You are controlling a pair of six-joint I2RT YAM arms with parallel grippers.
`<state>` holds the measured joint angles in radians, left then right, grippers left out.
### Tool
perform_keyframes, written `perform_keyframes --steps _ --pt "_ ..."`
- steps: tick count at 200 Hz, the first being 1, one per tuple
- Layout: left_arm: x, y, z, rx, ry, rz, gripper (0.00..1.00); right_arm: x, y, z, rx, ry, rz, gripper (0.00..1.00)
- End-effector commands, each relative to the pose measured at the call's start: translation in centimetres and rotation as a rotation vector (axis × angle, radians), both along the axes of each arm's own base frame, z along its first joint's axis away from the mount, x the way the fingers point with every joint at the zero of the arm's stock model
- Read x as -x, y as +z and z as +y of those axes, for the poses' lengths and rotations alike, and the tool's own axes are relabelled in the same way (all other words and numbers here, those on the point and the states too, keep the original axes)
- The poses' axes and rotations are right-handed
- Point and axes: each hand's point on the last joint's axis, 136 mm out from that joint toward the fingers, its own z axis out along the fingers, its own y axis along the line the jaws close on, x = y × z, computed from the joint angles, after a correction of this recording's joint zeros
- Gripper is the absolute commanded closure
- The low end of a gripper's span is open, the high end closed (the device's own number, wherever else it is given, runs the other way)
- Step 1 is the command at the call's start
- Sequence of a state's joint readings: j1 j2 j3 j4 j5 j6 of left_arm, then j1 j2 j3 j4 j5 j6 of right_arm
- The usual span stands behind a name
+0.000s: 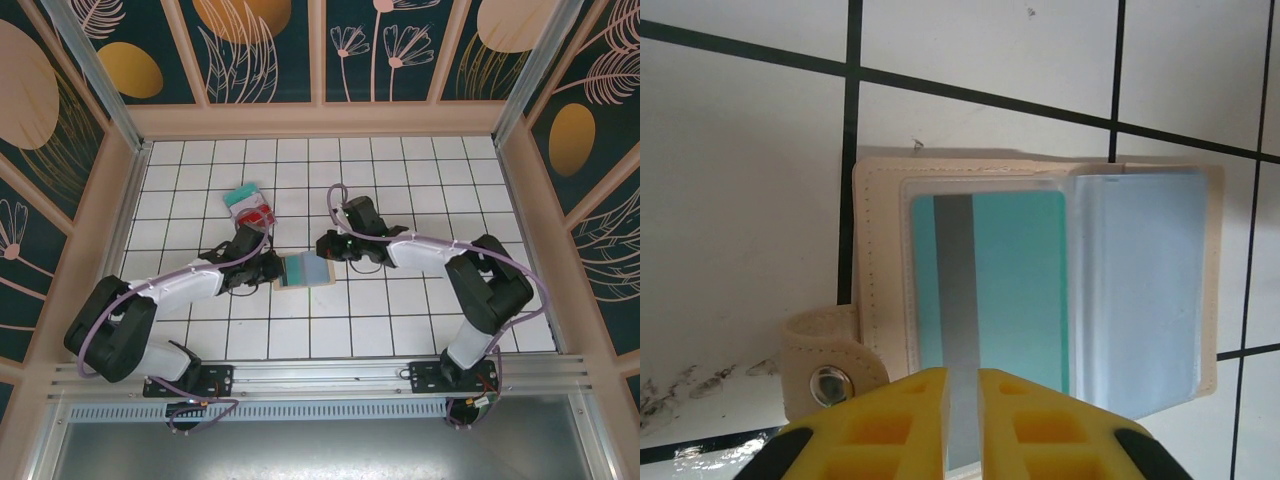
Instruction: Take the credit cards out of the card holder
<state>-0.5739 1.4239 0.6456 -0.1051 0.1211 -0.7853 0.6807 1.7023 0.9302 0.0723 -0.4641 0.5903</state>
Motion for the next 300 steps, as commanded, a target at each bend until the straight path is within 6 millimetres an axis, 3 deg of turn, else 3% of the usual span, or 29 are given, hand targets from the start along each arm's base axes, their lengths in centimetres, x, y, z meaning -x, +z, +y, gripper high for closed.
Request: perform_keyframes --steps 1,43,96,222,300 --pt "-0.2 -0.8 0.5 -0.022 0.002 -0.005 0.85 0.5 0.2 2.3 -0.048 0.051 0.034 0.92" --pt "0.3 -2.2 0.5 -0.03 -0.006 0.03 0.88 1.3 -1.2 3.9 -0.053 0.096 0.089 0.91" --pt "0.8 -3.2 0.7 -0.046 -0.011 0.06 0.9 1.9 -3.0 4.5 -0.041 0.13 0.153 0.87" --pt "1.6 -4.2 0.4 -0.025 -0.032 0.094 0.93 2.2 -6.2 2.7 0.07 0.065 0.235 0.86" --pt "1.8 -4.3 0.1 -0.016 -0.045 0.101 0.93 2.5 -6.6 3.9 0.029 0.097 0.265 0.84"
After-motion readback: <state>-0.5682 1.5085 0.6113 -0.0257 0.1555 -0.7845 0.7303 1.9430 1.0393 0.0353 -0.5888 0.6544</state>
